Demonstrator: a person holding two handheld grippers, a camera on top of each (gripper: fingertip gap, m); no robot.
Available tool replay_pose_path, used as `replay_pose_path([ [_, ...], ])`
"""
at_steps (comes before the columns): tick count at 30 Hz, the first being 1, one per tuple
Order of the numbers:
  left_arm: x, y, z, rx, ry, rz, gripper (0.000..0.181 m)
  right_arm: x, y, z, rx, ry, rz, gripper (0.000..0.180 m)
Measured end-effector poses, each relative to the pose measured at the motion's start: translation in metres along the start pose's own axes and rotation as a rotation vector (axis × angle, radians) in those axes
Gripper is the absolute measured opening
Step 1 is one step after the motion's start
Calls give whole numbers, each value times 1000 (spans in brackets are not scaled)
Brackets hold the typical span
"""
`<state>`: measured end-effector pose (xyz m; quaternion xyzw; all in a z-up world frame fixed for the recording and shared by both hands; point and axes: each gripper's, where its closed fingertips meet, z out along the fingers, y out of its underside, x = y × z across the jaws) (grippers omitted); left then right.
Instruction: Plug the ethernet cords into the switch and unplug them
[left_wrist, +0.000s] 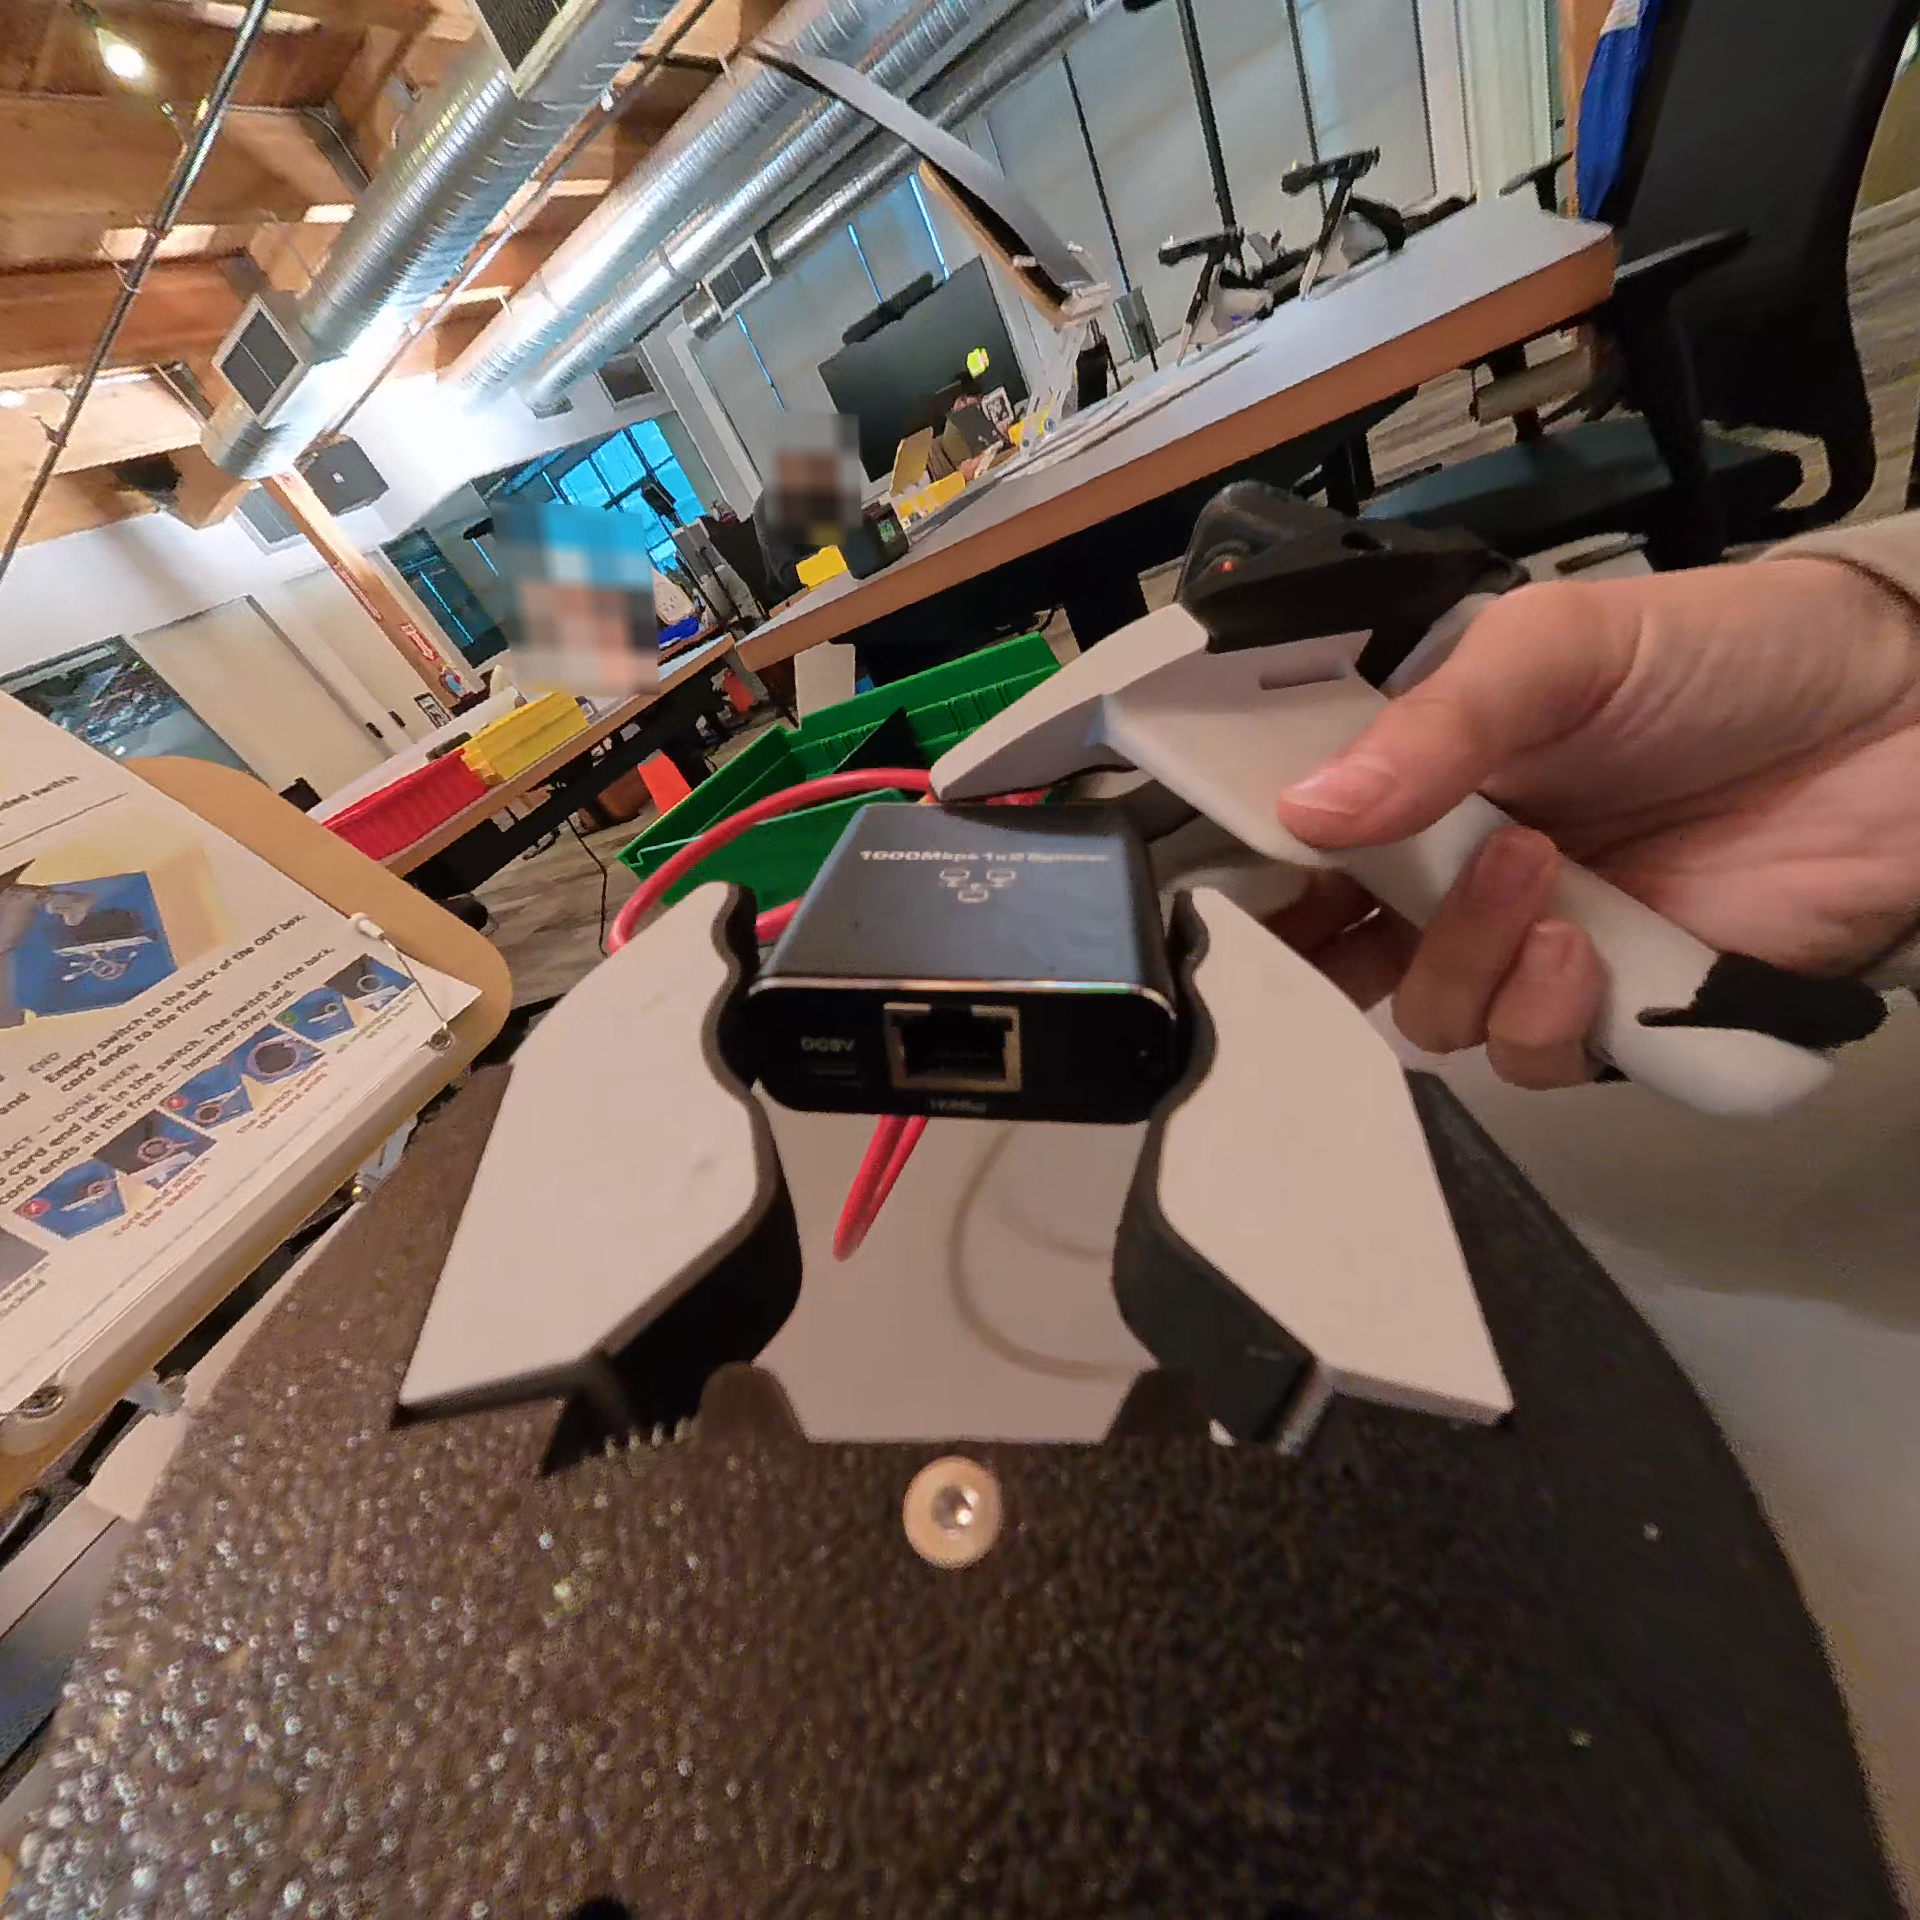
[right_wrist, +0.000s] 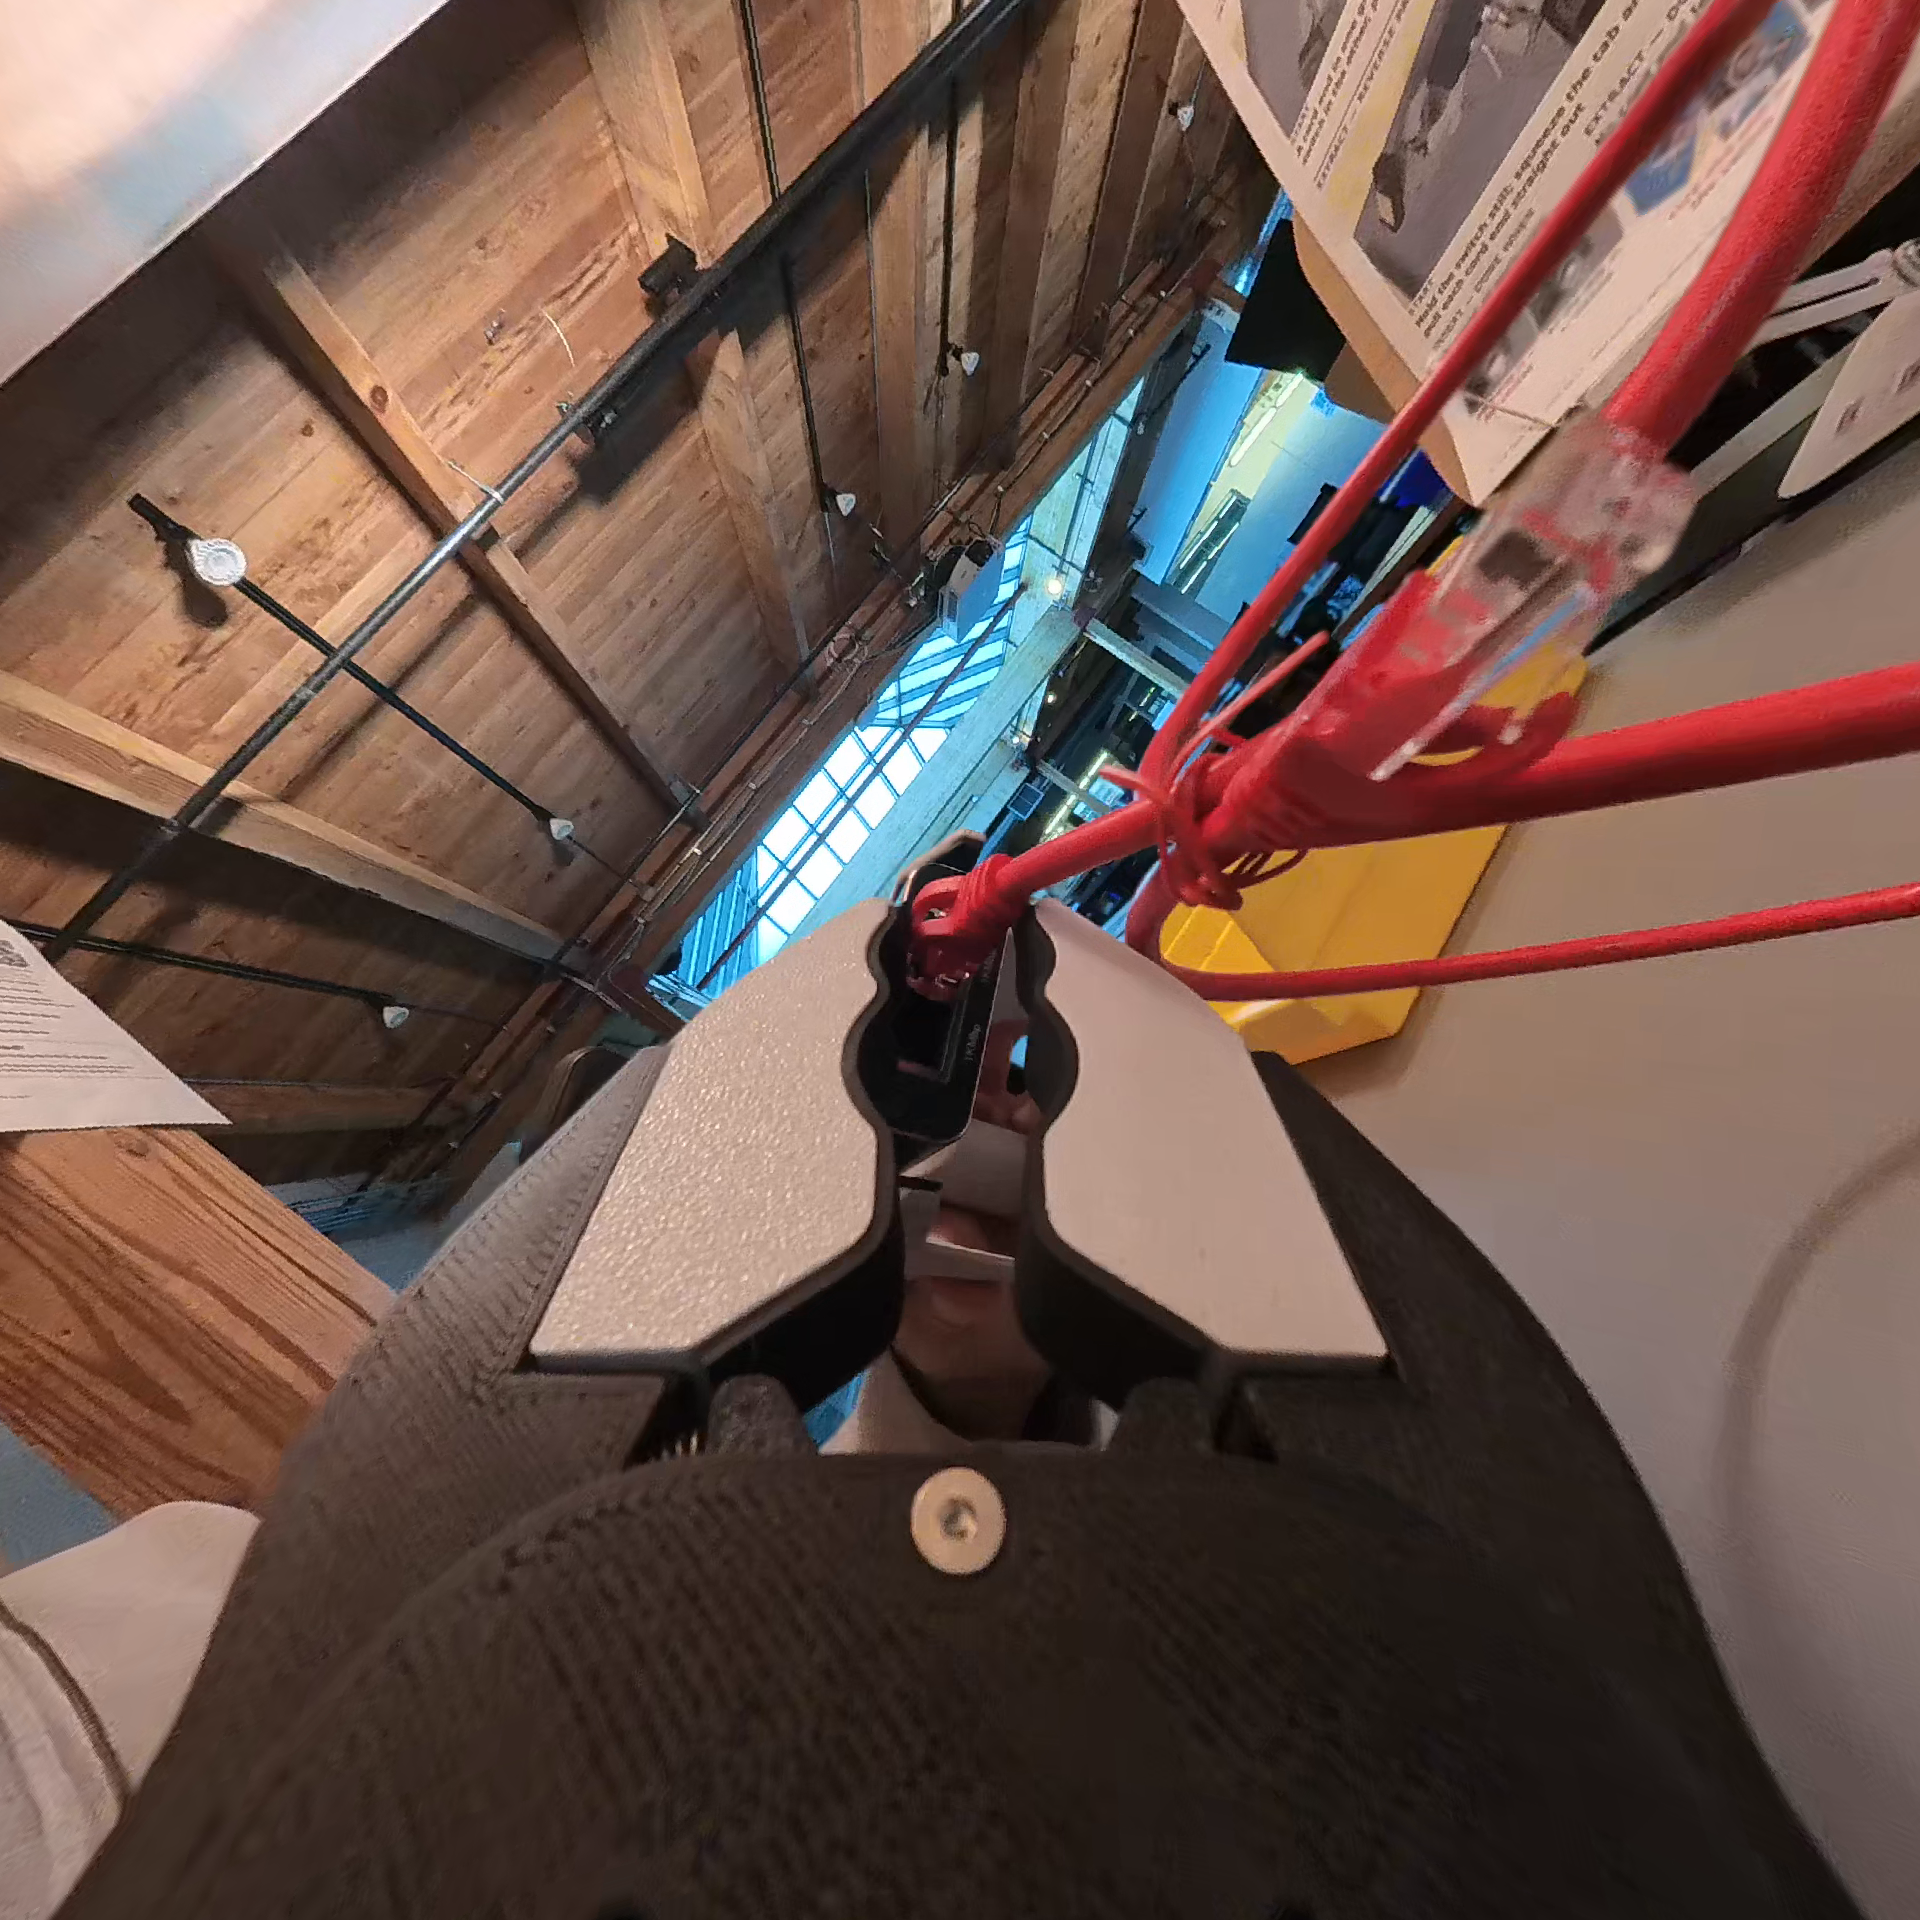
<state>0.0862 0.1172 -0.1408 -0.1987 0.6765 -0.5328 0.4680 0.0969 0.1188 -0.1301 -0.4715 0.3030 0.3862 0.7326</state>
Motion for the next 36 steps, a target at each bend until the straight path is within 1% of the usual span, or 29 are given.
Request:
replay_pose_path([
  [3, 0, 4, 1, -20, 2, -8, 75, 2, 0, -1, 0, 3, -18, 20],
  [5, 2, 8, 2, -46, 26, -25, 75, -3, 1, -2, -48, -37, -115, 18],
  [8, 12, 22, 4, -125, 103, -51, 75, -12, 4, -2, -201, -41, -395, 17],
  [10, 22, 25, 6, -137, 186, -123, 76, -16, 4, -4, -297, -29, -575, 16],
  [12, 30, 18, 3, -97, 265, -206, 75, -18, 2, -8, -368, -18, -672, 15],
  [14, 30, 10, -2, -57, 309, -278, 74, -15, 1, -15, -464, 6, -756, 15],
  [16, 27, 7, -9, -71, 340, -346, 62, -14, 5, -21, -561, 7, -808, 15],
  [19, 21, 0, -15, -116, 339, -417, 60, 2, 18, -29, -754, 100, -968, 15],
  [20, 17, -3, -15, -136, 311, -420, 60, 5, 24, -30, -806, 113, -1006, 16],
  [22, 9, -12, -18, -157, 243, -381, 57, 6, 31, -28, -842, 114, -1050, 15],
  [23, 9, -17, -20, -169, 228, -366, 52, 6, 35, -27, -866, 112, -1058, 15],
  [26, 11, -24, -20, -233, 196, -392, 50, 10, 51, -28, -968, 105, -1172, 16],
  [29, 20, -14, -15, -274, 243, -432, 49, 9, 68, -28, -1046, 64, -1219, 15],
  [30, 25, -9, -15, -294, 275, -450, 41, 7, 73, -28, -1072, 38, -1228, 16],
  [31, 29, -5, -16, -315, 311, -473, 25, 6, 74, -28, -1086, 30, -1238, 16],
  [32, 32, -6, -17, -308, 345, -492, 15, 8, 73, -28, -1099, 43, -1247, 16],
  [35, 29, -7, -16, -264, 344, -488, 12, 8, 69, -26, -1097, 42, -1231, 15],
  [36, 25, -8, -15, -252, 328, -498, 11, 7, 66, -25, -1073, 44, -1226, 15],
])
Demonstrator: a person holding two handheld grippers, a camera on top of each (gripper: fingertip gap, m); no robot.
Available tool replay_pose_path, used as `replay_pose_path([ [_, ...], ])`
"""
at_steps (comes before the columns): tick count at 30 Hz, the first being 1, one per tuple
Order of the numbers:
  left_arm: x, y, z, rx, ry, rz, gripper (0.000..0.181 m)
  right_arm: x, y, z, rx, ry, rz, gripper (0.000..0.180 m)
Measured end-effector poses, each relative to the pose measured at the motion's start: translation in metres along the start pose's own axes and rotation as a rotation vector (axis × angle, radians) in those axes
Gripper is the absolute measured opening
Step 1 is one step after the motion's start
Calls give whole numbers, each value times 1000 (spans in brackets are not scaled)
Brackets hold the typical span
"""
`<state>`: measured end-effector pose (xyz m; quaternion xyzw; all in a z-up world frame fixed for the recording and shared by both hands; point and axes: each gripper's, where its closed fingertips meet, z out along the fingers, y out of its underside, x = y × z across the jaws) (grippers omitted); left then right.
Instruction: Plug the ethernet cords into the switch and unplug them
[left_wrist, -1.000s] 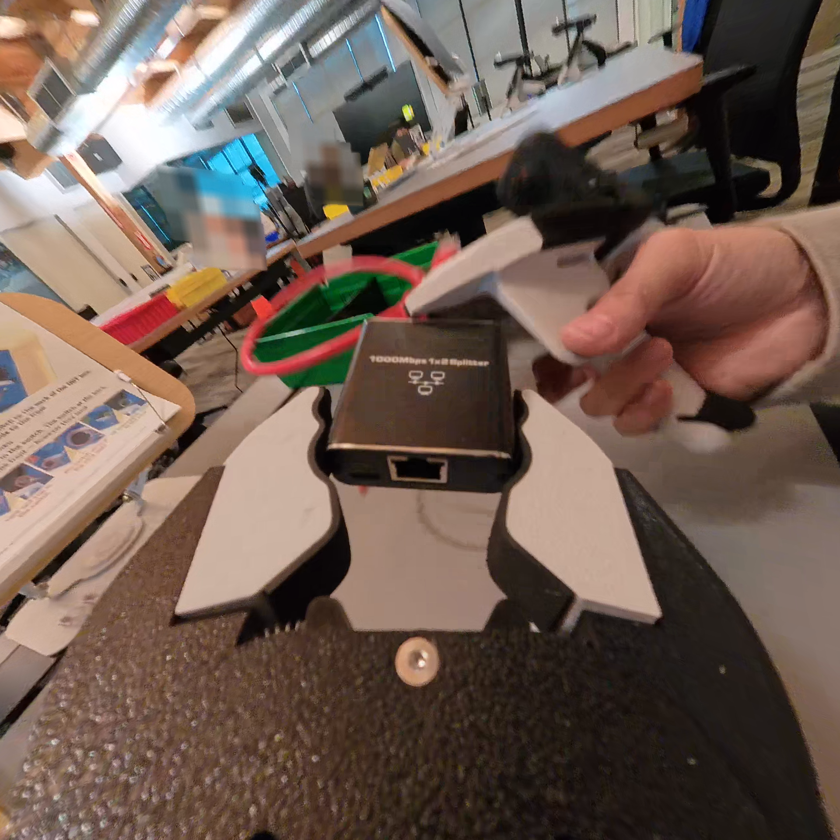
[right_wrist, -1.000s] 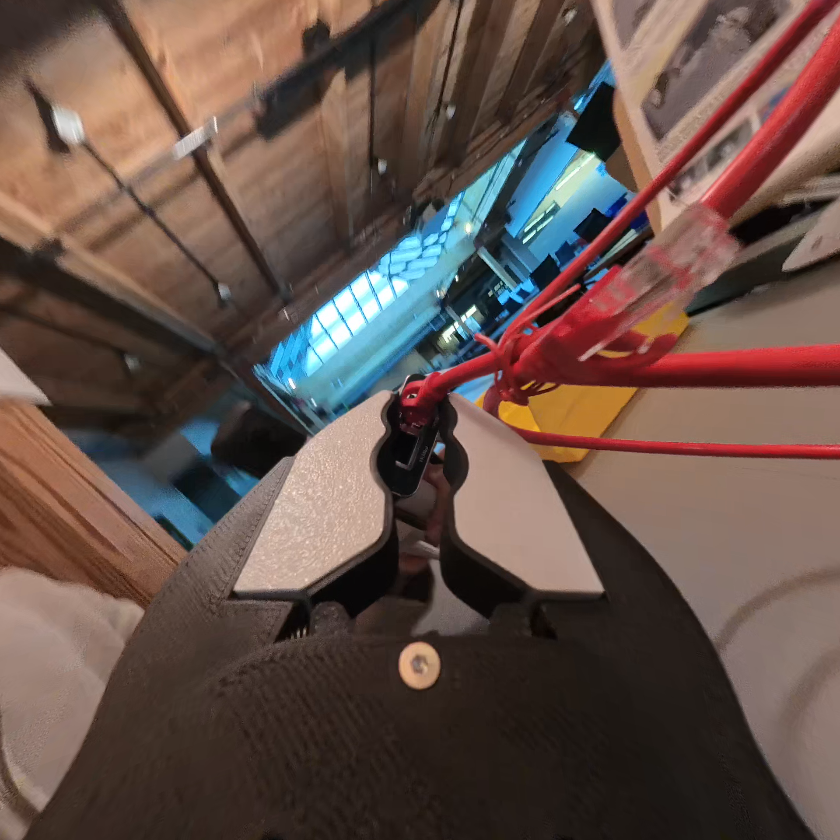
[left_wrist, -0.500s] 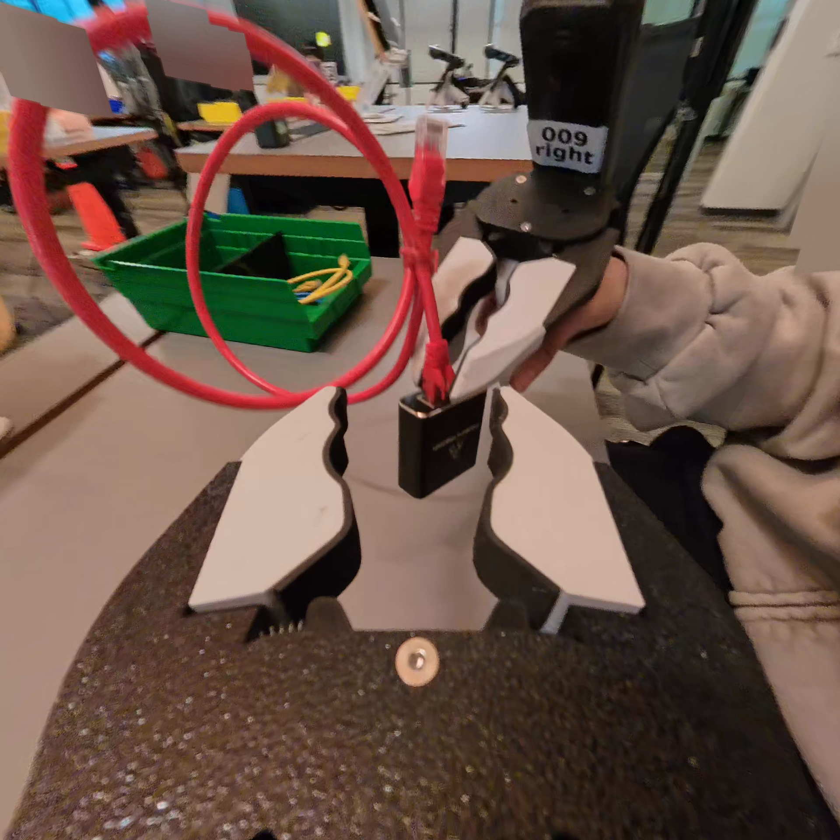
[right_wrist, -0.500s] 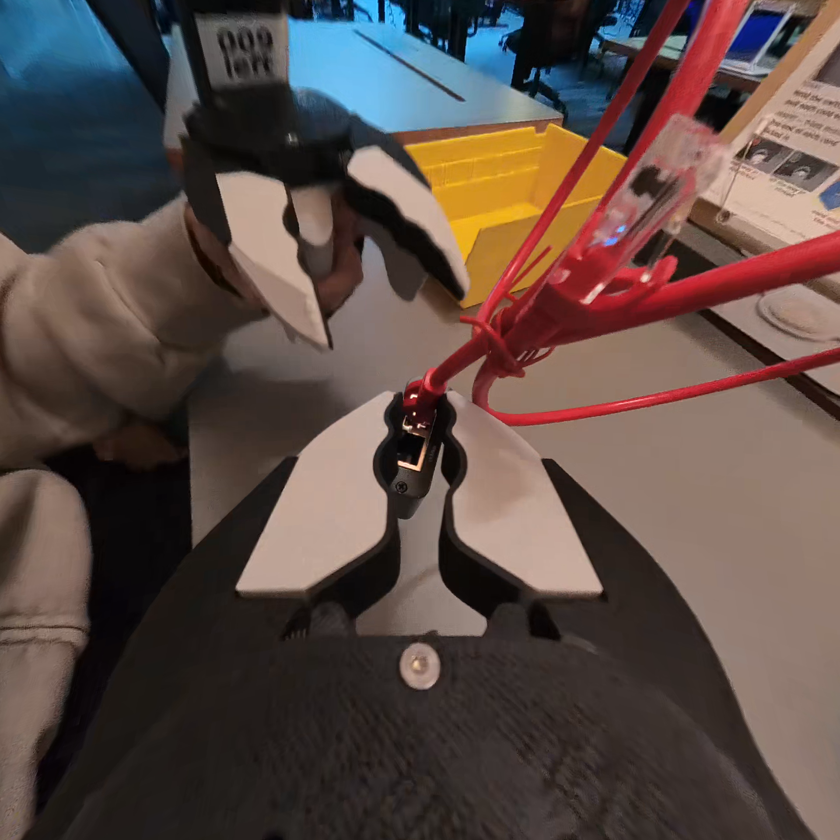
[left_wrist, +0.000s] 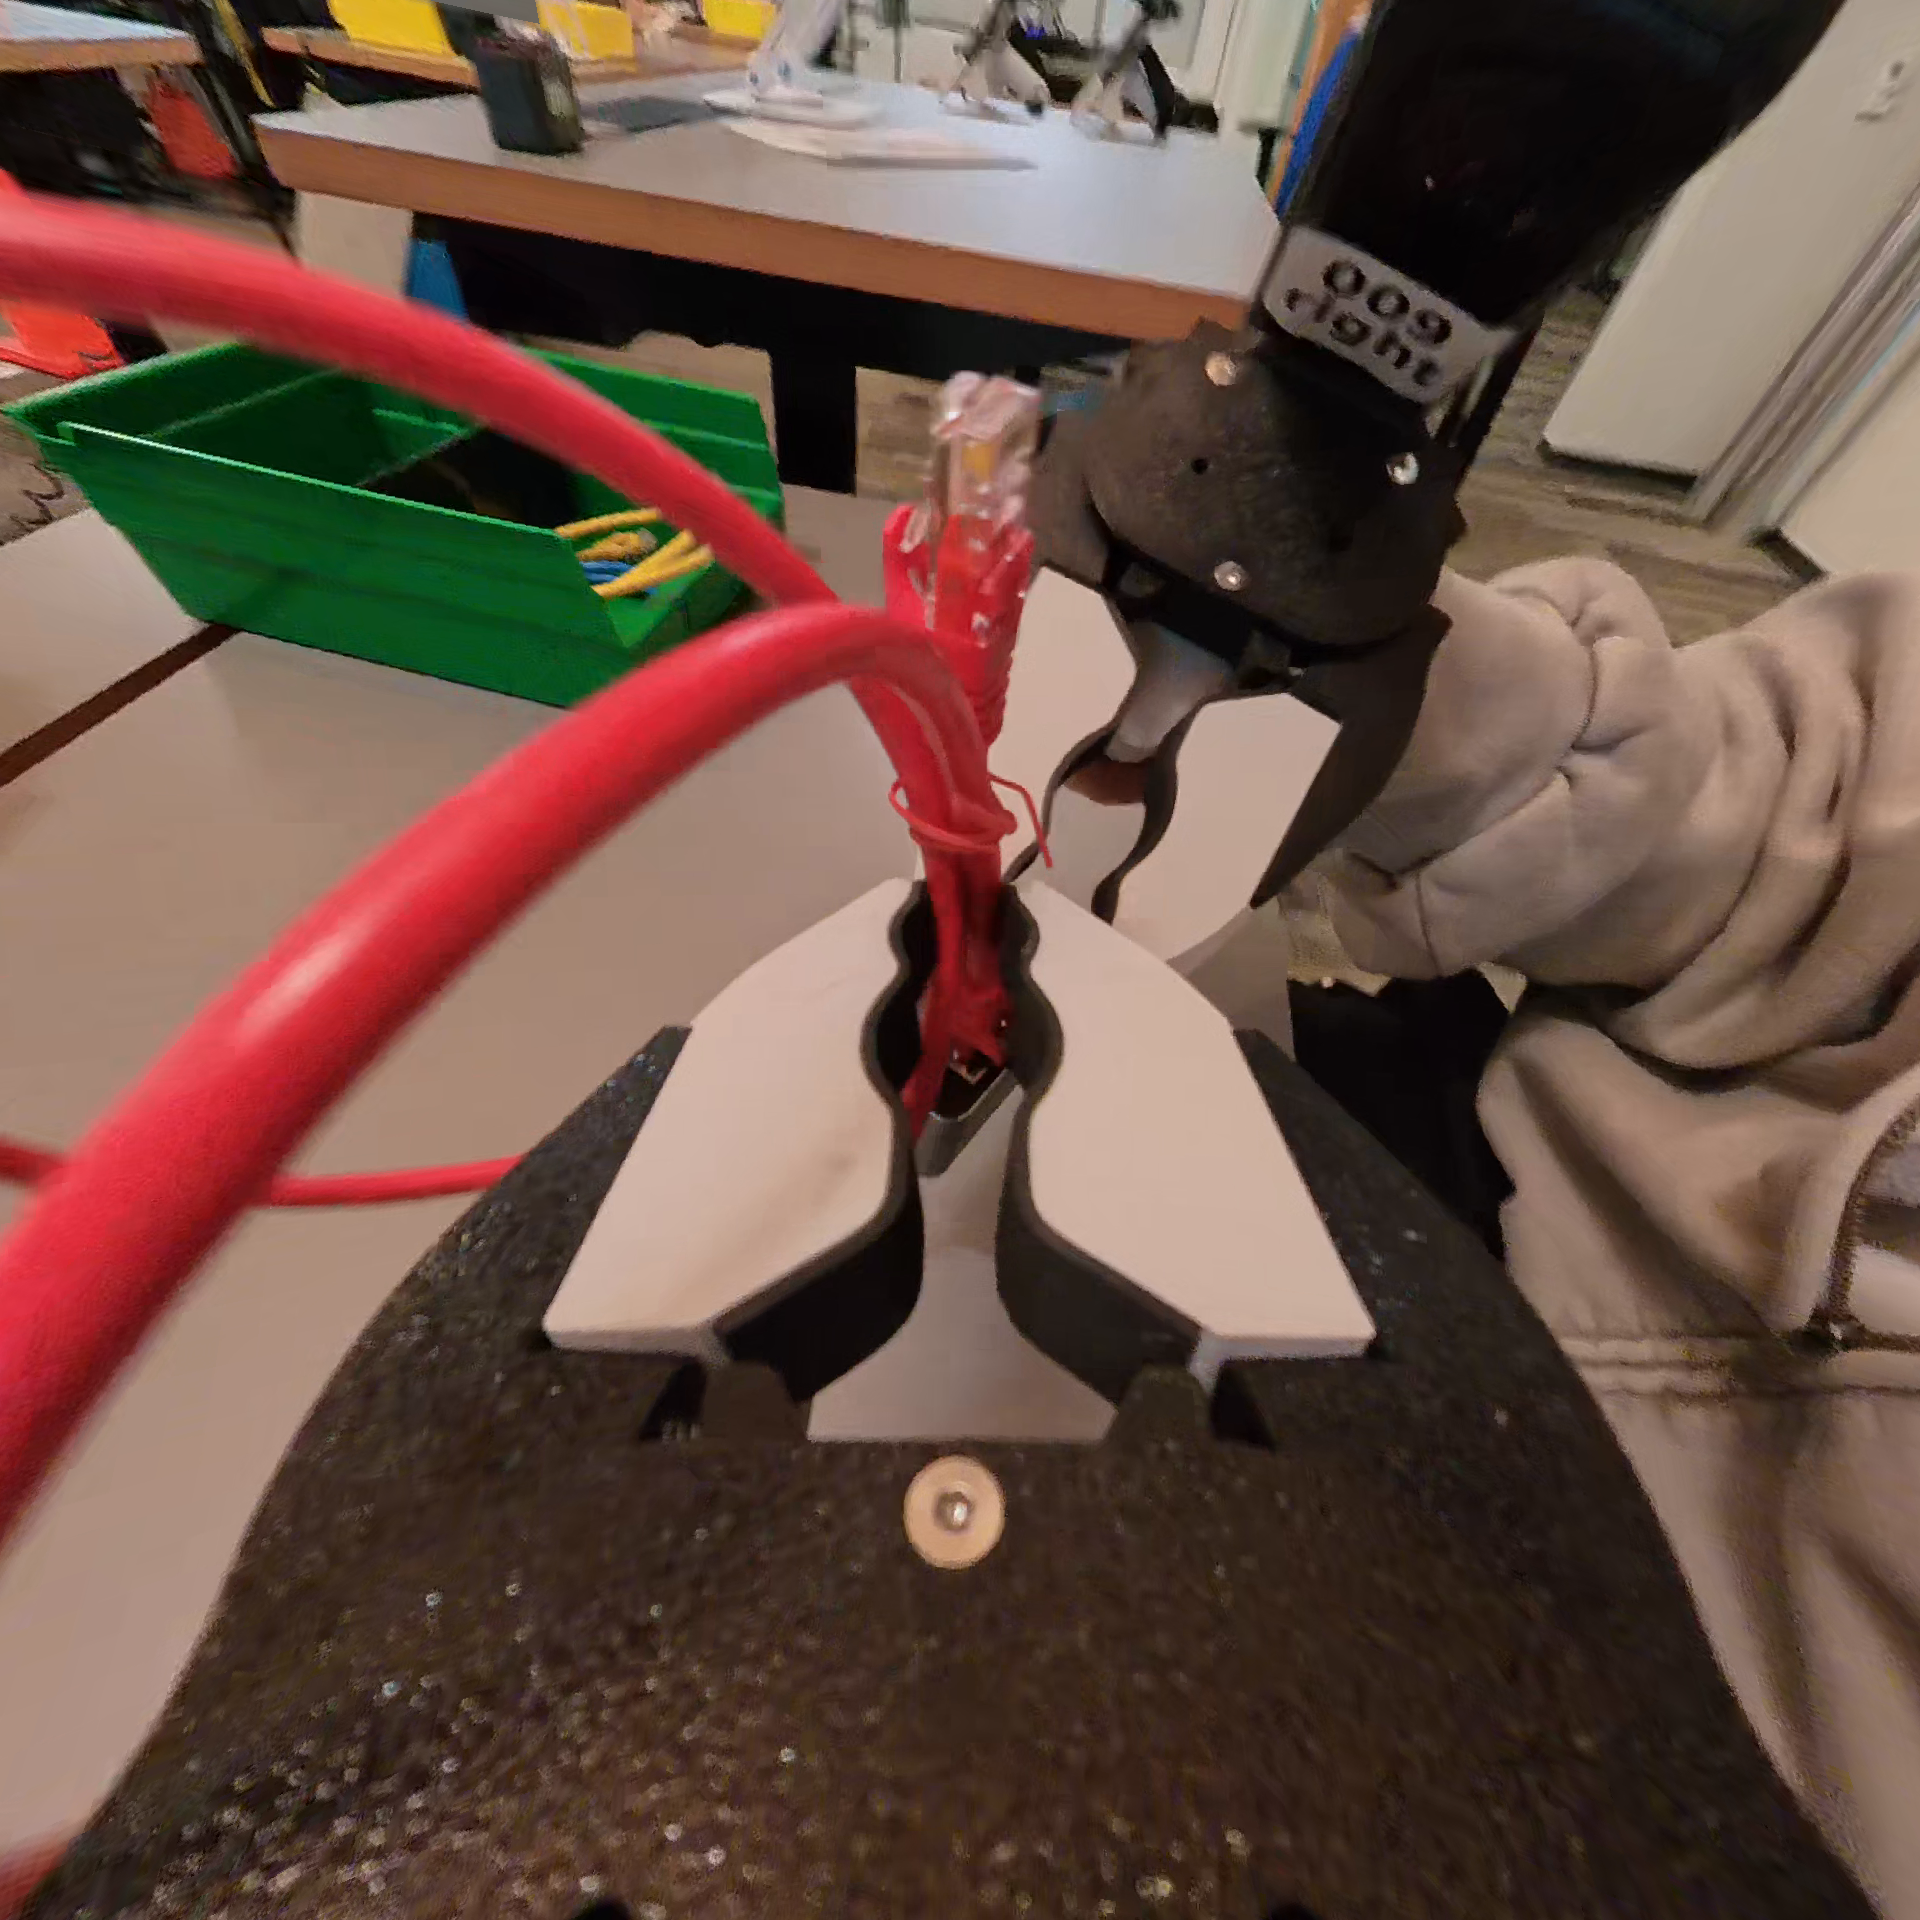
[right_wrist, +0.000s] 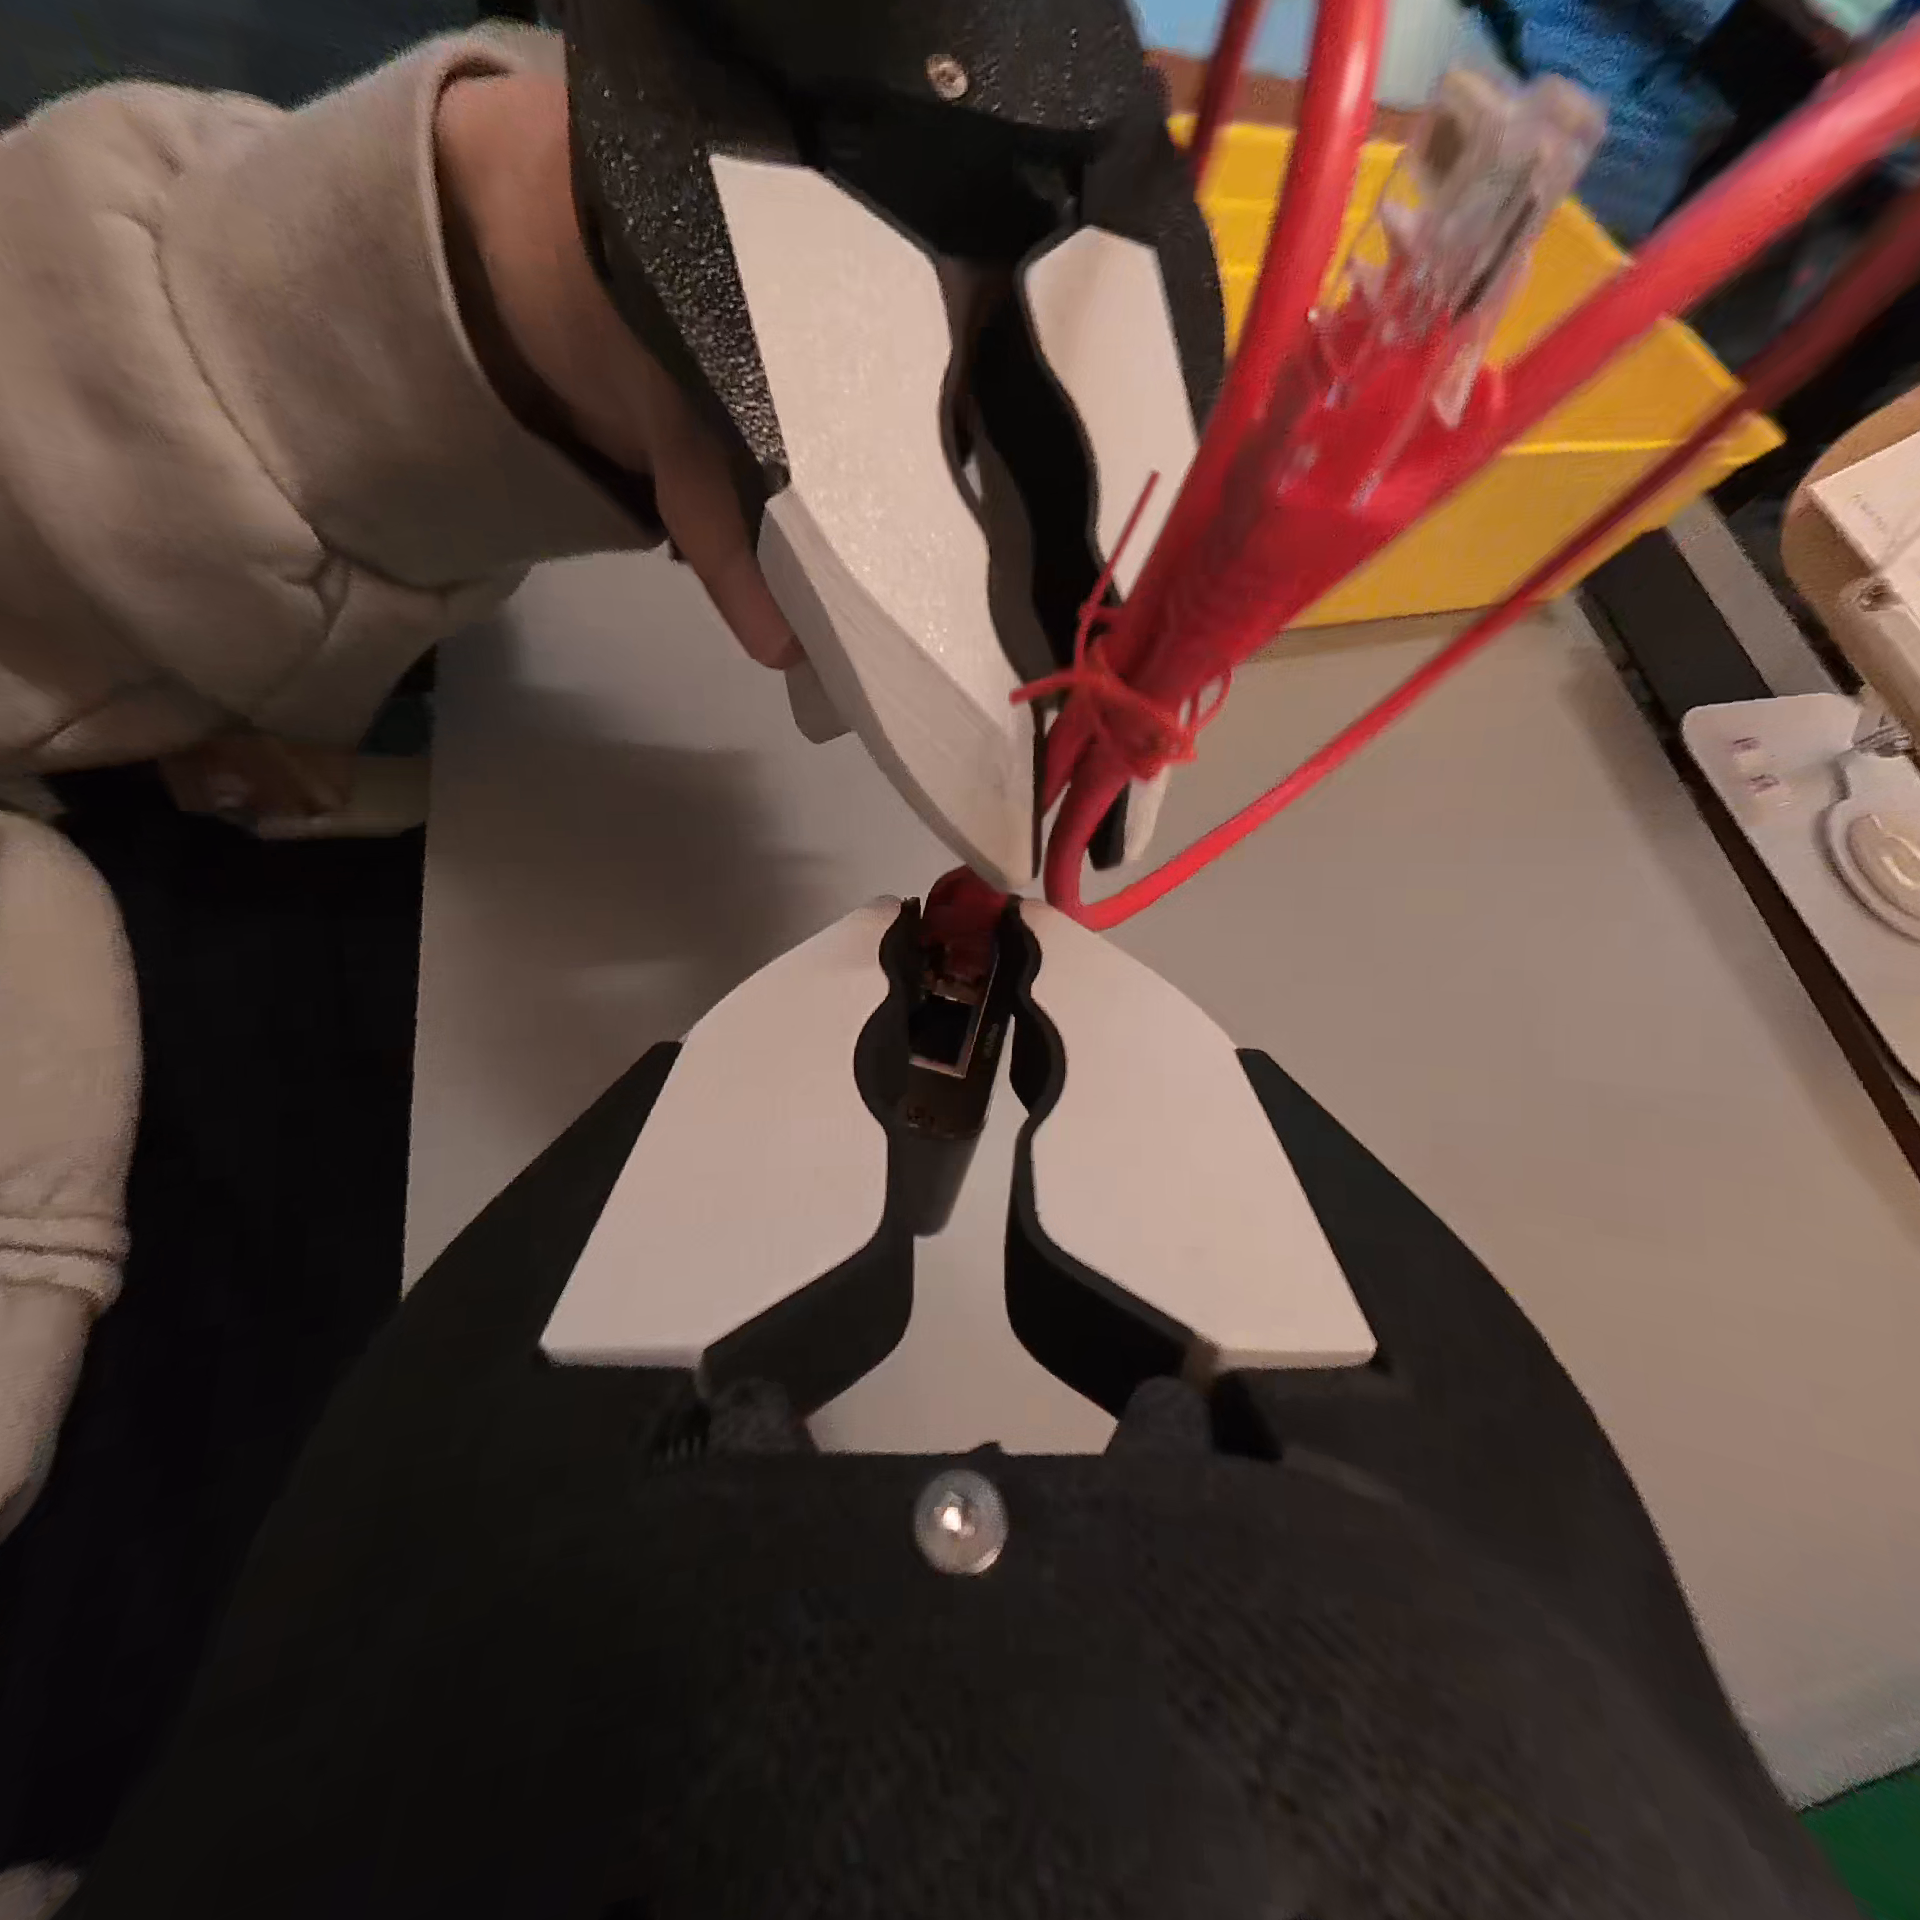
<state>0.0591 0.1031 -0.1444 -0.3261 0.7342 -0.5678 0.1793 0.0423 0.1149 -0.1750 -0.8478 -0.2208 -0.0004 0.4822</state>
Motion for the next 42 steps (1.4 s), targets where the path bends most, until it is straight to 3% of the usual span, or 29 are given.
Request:
replay_pose_path([
  [6, -25, -28, -21, 243, -97, -184, 10, 26, -9, -15, 198, 252, 37, 38],
  [10, -28, -31, -22, 287, -78, -301, 10, 41, 11, -3, 137, 409, 72, 68],
  [12, -36, -30, -20, 315, -139, -371, 10, 59, 13, -4, 108, 605, 69, 83],
  [15, -46, -29, -16, 373, -223, -460, 10, 71, 9, -2, 120, 847, 2, 87],
  [18, -42, -34, -12, 439, -199, -522, 10, 79, 12, 6, 9, 995, -158, 101],
  [20, -40, -38, -13, 480, -193, -552, 10, 88, 10, 1, 14, 1080, -191, 94],
  [24, -38, -43, -15, 513, -197, -568, 10, 104, 9, -8, 16, 1103, -174, 86],
  [29, -51, -35, -19, 478, -280, -512, 13, 107, 14, 3, -76, 936, -207, 84],
  [34, -51, -17, -7, 262, -245, -396, 48, 106, 34, 5, -157, 820, -35, 83],
  [39, -33, -13, 0, 138, -162, -357, 52, 111, 42, -10, -169, 897, -56, 81],
  [42, -31, -11, 2, 89, -197, -279, 49, 110, 35, -20, -110, 929, -138, 80],
])
